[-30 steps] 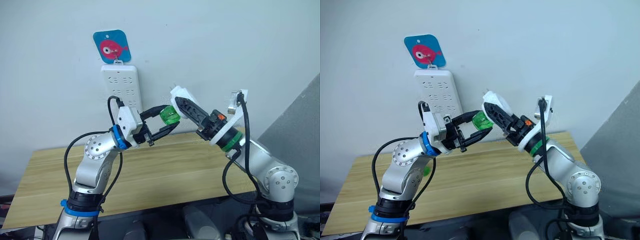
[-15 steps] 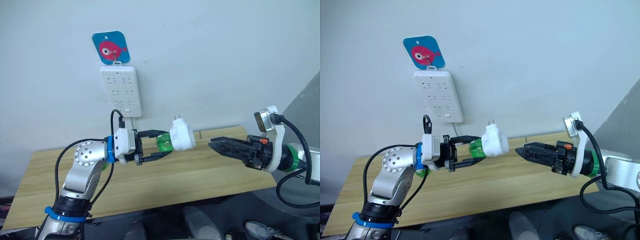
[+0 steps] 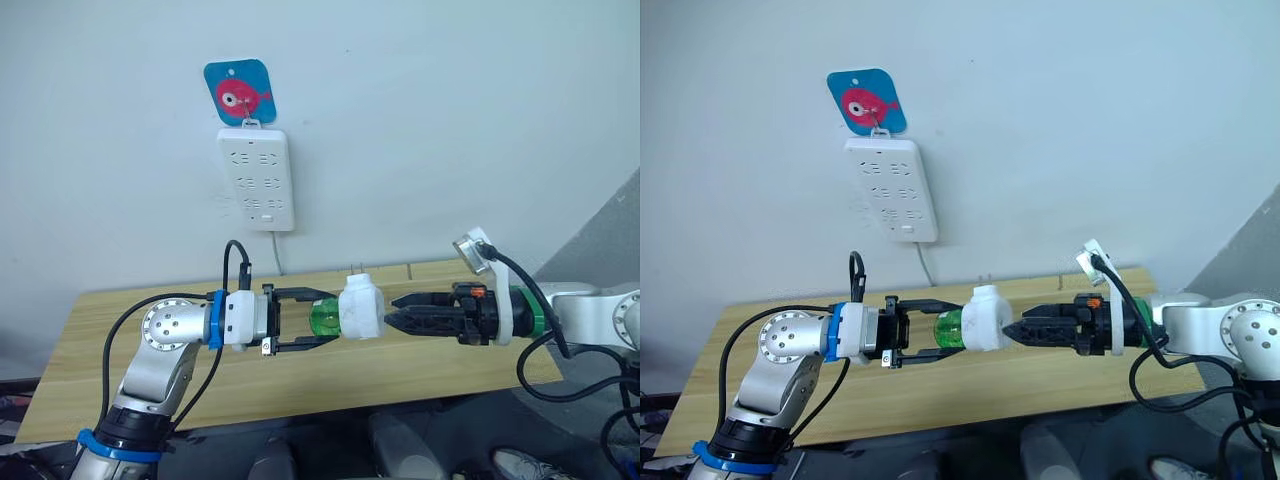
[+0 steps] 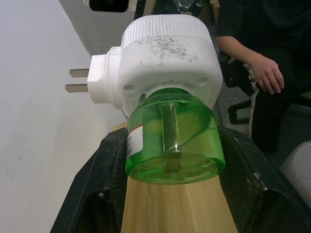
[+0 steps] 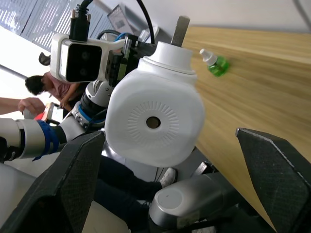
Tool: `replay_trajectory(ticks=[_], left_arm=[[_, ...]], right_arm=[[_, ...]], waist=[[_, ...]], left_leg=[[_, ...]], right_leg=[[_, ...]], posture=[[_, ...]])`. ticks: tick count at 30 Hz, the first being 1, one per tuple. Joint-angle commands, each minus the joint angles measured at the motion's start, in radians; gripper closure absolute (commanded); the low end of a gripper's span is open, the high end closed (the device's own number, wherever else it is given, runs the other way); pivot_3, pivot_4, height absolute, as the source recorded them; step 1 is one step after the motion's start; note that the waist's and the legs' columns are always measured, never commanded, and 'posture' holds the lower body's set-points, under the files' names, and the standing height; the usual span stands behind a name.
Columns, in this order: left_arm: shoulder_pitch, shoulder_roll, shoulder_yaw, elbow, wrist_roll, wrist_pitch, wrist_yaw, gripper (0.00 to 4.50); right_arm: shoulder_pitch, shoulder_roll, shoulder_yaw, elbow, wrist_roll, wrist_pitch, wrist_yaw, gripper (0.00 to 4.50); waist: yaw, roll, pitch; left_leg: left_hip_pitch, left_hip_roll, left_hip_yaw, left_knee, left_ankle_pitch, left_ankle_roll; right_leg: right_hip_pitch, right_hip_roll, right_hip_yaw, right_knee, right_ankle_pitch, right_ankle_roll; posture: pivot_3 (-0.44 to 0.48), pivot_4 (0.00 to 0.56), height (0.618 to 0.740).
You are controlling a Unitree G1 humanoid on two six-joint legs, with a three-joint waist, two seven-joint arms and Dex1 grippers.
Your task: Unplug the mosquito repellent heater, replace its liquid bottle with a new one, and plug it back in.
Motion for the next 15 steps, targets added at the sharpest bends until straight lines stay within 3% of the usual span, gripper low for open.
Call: replay_trajectory(ticks=[1,15], left_arm=[[-0.002,0.009,-0.004,-0.021,0.005,-0.026,0.006,2.26],[-0.031,0.004,-0.022,-0.005,0.030,-0.052,0.013,2.26]], right_arm=[[-0.030,0.009,0.011,0.002,0.037,0.013,-0.003,0.00],[-0.081,0.066,0.096,0.038,0.090,0.014,-0.105,0.00]], waist=[[0.001,0.000,0.000],[0.001,0.000,0.001]], left_leg=[[0.000,0.000,0.000,0.000,0.000,0.000],[0.000,0.000,0.000,0.000,0.000,0.000]], right_leg=[[0.000,0.000,0.000,0.000,0.000,0.000],[0.000,0.000,0.000,0.000,0.000,0.000]], posture=[[-0.196,0.128,0.710],[-0.202,0.132,0.710]])
